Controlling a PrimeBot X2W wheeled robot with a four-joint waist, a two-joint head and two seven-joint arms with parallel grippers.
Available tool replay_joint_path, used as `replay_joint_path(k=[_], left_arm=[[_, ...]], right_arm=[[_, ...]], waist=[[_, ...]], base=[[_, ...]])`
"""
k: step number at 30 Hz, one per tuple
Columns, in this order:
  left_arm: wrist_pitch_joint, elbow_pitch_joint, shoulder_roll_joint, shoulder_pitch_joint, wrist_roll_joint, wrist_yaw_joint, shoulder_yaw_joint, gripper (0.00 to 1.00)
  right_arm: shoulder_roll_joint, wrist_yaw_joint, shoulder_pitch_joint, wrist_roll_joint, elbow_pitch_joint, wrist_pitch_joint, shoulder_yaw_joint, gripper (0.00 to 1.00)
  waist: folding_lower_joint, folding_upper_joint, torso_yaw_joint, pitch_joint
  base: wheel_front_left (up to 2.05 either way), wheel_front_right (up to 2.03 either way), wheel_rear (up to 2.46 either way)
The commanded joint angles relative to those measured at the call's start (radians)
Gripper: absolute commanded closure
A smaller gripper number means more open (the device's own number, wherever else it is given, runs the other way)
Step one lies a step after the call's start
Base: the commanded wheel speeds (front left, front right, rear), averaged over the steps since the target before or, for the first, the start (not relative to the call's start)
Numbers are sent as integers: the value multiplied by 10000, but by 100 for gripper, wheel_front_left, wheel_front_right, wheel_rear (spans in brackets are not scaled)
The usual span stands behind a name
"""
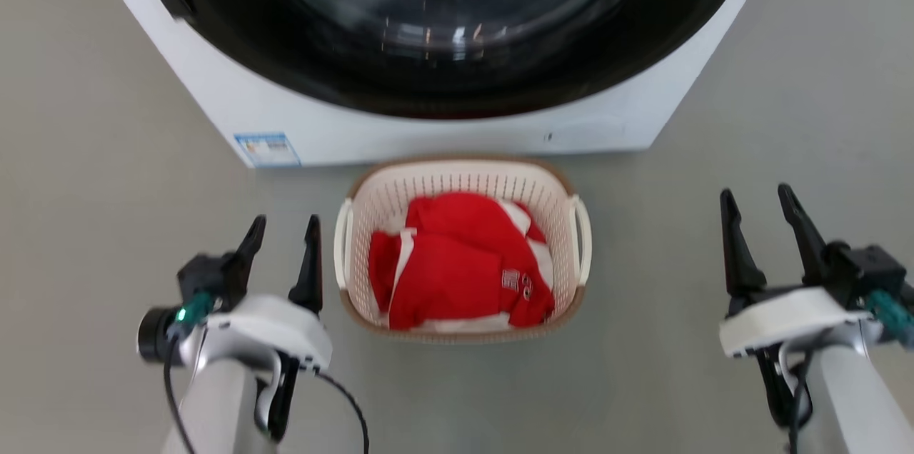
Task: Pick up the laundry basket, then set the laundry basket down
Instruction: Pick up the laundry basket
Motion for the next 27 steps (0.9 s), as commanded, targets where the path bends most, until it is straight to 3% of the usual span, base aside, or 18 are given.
replay_joint_path(k=[1,5,15,27], left_arm=[[-63,36,148,-540,76,106,199,0],[-63,1644,148,-1865,10,191,-141,0],[-63,4124,148,-4100,-64,344,-696,0],[-63,5323,148,-5470,-553,419,-1395,0]], right_arm=[[-14,62,-409,-6,-28,-138,160,0],[97,62,-1424,-62,1089,-138,187,0],[398,62,-3592,111,4137,-138,518,0],[514,62,-4897,144,5514,-138,961,0]], waist=[[0,0,48,665],[0,0,119,1732],[0,0,364,3495],[0,0,577,4604]], base=[[0,0,0],[0,0,0],[0,0,0],[0,0,0]])
